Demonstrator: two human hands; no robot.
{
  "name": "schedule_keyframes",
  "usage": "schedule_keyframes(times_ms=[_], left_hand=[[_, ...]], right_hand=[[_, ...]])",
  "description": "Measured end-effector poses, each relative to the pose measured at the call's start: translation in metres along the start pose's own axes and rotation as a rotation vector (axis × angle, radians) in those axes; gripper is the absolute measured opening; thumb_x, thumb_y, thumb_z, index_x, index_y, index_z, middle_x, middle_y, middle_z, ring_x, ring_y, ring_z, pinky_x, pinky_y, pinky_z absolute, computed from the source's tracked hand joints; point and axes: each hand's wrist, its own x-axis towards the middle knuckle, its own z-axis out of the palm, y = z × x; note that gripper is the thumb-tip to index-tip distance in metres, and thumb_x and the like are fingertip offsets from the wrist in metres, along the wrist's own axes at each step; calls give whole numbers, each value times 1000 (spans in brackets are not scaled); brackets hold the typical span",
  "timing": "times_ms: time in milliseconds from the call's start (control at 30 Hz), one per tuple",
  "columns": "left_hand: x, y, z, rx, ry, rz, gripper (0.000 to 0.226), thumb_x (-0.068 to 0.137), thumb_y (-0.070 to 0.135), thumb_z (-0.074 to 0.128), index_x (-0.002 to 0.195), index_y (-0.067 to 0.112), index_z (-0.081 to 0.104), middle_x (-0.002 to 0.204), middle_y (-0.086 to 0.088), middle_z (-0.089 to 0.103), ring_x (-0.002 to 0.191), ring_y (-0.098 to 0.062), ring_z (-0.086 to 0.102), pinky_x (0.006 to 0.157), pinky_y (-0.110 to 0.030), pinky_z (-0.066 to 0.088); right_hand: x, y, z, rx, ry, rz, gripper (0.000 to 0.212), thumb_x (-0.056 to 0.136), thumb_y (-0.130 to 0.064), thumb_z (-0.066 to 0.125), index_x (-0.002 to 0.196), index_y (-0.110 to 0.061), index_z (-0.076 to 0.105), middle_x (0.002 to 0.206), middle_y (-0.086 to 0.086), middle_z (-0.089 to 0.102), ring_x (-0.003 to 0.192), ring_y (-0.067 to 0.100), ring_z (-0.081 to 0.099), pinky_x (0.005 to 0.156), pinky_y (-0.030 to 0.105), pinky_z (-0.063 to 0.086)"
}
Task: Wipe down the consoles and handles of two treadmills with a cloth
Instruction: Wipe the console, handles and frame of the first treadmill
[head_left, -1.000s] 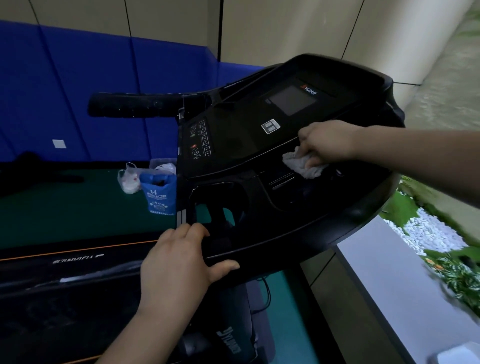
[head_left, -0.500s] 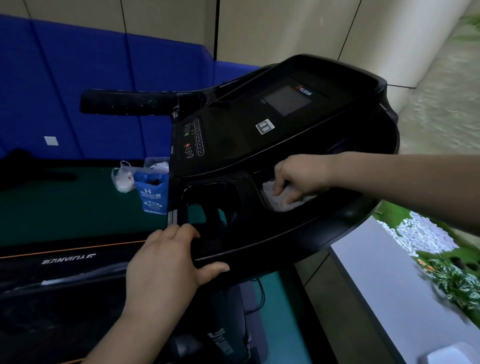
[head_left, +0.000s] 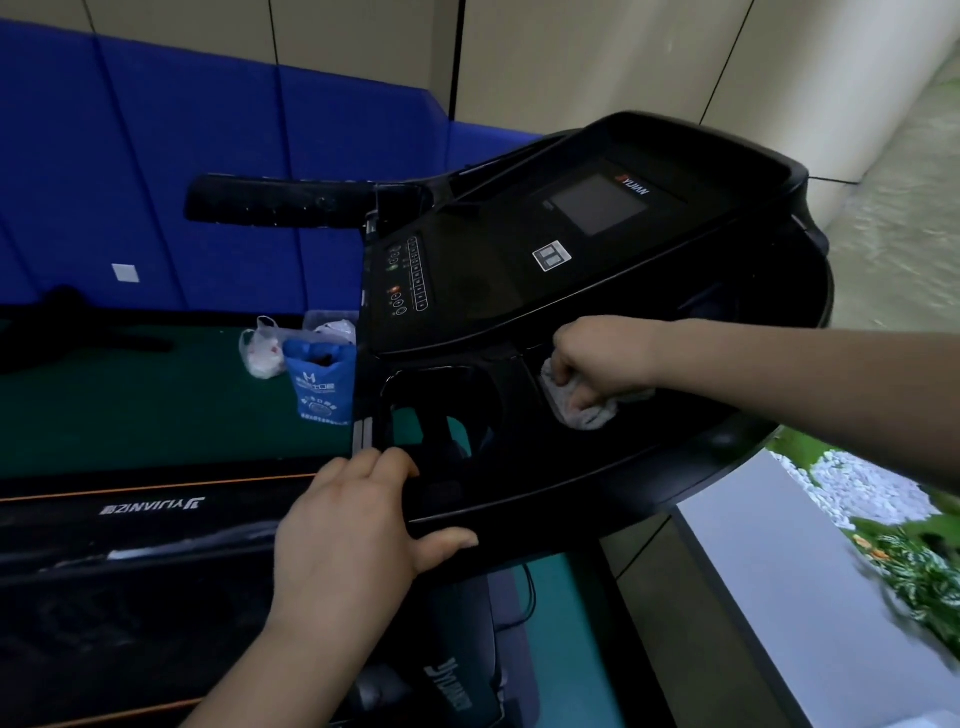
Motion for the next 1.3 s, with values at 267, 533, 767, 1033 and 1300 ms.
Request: schedule_keyframes(times_ms=[267, 533, 767, 1033, 1300], left_hand=[[0, -1, 1, -15, 15, 2, 68, 47, 83, 55, 83, 26, 62, 72, 10, 56, 70, -16, 56, 51, -27, 44], [-1, 0, 1, -26, 19, 10, 69, 48, 82, 56, 84, 24, 63, 72, 9, 58, 71, -18, 57, 51, -29, 46], [0, 0, 1, -14, 17, 11, 69, 49, 83, 54, 84, 25, 63, 72, 10, 56, 71, -16, 56, 51, -27, 44], [0, 0, -1, -18, 8, 5, 70, 49, 84, 53, 85, 26, 63, 73, 10, 58, 71, -15, 57, 51, -26, 45], [0, 1, -1, -14, 6, 4, 69, 47, 84, 54, 83, 26, 63, 72, 11, 57, 69, -15, 56, 50, -24, 40]], right_hand=[[-7, 10, -1, -23, -59, -41, 30, 72, -33, 72, 100, -23, 72, 87, 9, 67, 77, 24, 66, 68, 30, 53], [-14, -1, -1, -73, -76, -70, 38, 75, -40, 70, 104, -16, 68, 97, 12, 62, 88, 29, 61, 75, 33, 50], [-24, 44, -1, -13, -138, 7, 12, 60, -9, 67, 71, -14, 67, 68, 5, 67, 56, 10, 60, 54, 25, 46], [-16, -2, 1, -111, -71, -84, 43, 79, -39, 70, 114, -13, 66, 108, 12, 59, 95, 29, 60, 80, 29, 45], [-39, 20, -22, 363, -126, 104, 22, 77, -33, 75, 99, -27, 72, 75, 0, 67, 63, 12, 59, 54, 20, 48]])
